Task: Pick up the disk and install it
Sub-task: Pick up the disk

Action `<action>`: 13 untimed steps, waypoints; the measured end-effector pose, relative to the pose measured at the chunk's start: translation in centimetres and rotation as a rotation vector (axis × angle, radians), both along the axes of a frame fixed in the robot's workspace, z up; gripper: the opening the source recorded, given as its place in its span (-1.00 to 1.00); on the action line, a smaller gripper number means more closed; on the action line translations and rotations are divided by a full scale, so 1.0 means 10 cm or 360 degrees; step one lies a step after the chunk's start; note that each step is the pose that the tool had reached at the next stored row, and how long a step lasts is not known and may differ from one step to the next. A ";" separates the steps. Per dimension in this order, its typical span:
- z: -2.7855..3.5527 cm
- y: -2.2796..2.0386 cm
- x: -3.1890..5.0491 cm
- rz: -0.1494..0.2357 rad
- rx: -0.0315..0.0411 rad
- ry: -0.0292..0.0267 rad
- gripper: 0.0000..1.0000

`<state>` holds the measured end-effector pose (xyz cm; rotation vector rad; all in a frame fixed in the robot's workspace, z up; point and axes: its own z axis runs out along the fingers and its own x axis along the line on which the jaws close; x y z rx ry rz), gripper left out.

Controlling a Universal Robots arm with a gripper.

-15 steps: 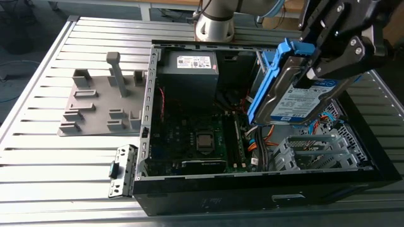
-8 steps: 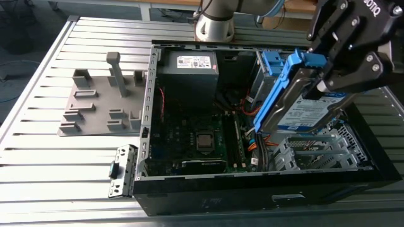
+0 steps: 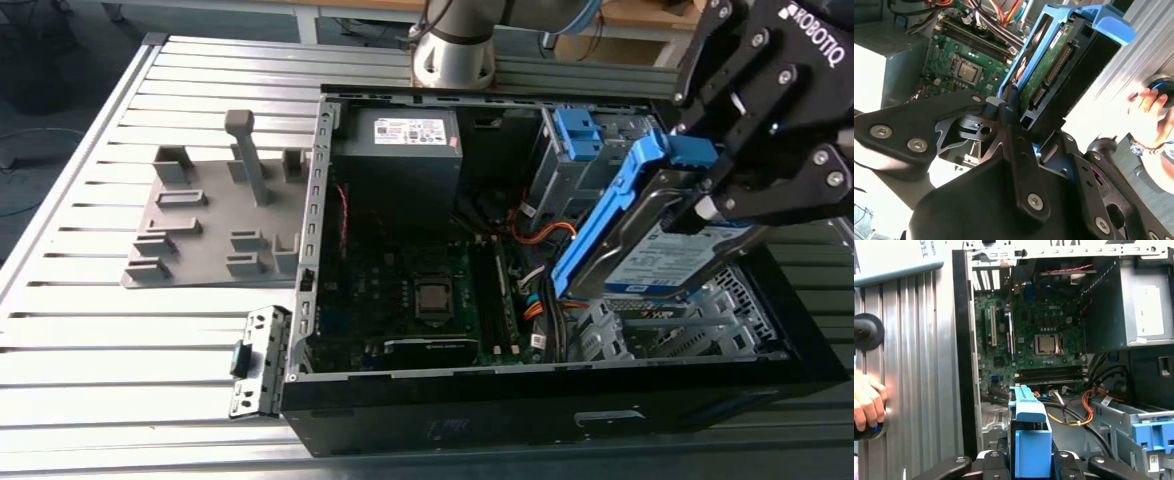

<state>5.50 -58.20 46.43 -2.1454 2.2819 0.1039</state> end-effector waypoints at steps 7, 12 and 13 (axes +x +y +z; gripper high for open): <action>-0.047 -0.043 0.161 0.0002 0.0000 0.00000 -0.27; -0.089 -0.043 0.306 0.0024 0.0000 0.00004 -0.27; -0.097 -0.043 0.330 0.0031 0.0000 0.00004 -0.27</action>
